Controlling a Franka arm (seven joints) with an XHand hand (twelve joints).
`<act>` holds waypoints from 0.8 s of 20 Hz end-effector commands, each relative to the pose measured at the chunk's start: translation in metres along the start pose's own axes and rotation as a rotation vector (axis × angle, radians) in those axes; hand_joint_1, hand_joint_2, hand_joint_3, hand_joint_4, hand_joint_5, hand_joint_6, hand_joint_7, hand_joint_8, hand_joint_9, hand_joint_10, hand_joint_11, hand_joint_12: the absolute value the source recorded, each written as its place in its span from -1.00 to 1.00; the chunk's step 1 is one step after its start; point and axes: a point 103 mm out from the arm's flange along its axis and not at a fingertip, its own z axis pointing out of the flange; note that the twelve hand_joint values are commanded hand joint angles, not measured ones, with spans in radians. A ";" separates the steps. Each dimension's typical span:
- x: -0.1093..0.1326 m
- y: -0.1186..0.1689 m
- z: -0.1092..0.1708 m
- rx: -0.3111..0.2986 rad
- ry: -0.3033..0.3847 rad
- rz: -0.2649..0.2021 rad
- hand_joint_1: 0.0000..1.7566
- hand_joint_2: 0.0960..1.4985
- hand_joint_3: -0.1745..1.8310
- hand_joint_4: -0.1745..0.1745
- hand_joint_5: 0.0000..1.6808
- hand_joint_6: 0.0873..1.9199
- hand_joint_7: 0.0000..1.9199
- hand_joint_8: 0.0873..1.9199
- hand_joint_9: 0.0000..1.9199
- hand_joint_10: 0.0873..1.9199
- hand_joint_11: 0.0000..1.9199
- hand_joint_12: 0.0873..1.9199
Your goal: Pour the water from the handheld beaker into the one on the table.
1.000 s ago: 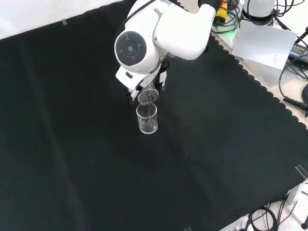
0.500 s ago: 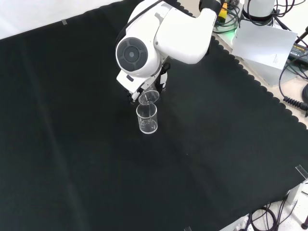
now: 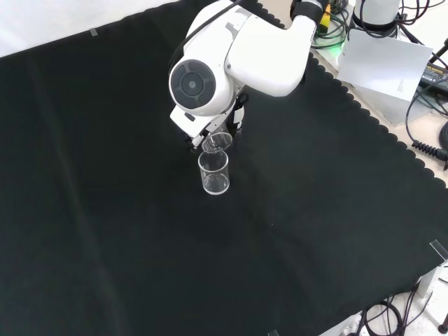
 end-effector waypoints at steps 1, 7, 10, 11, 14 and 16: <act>0.000 0.000 0.000 0.004 0.000 0.003 0.49 0.36 -1.00 -1.00 0.55 -0.58 0.41 -0.62 0.53 -0.52 0.38 -0.35; 0.002 -0.001 -0.001 0.001 -0.002 0.007 0.49 0.36 -1.00 -1.00 0.55 -0.58 0.41 -0.61 0.52 -0.52 0.38 -0.35; 0.002 -0.001 -0.001 -0.001 -0.003 0.010 0.49 0.36 -1.00 -1.00 0.55 -0.57 0.41 -0.61 0.52 -0.52 0.38 -0.35; 0.002 -0.001 -0.001 0.000 -0.003 0.010 0.49 0.37 -1.00 -1.00 0.55 -0.57 0.41 -0.61 0.52 -0.52 0.38 -0.35; 0.000 -0.001 -0.001 0.001 0.001 0.005 0.49 0.37 -1.00 -1.00 0.54 -0.57 0.41 -0.61 0.52 -0.52 0.38 -0.35; 0.002 -0.002 -0.002 0.000 -0.004 0.008 0.49 0.37 -1.00 -1.00 0.54 -0.57 0.41 -0.61 0.52 -0.52 0.38 -0.35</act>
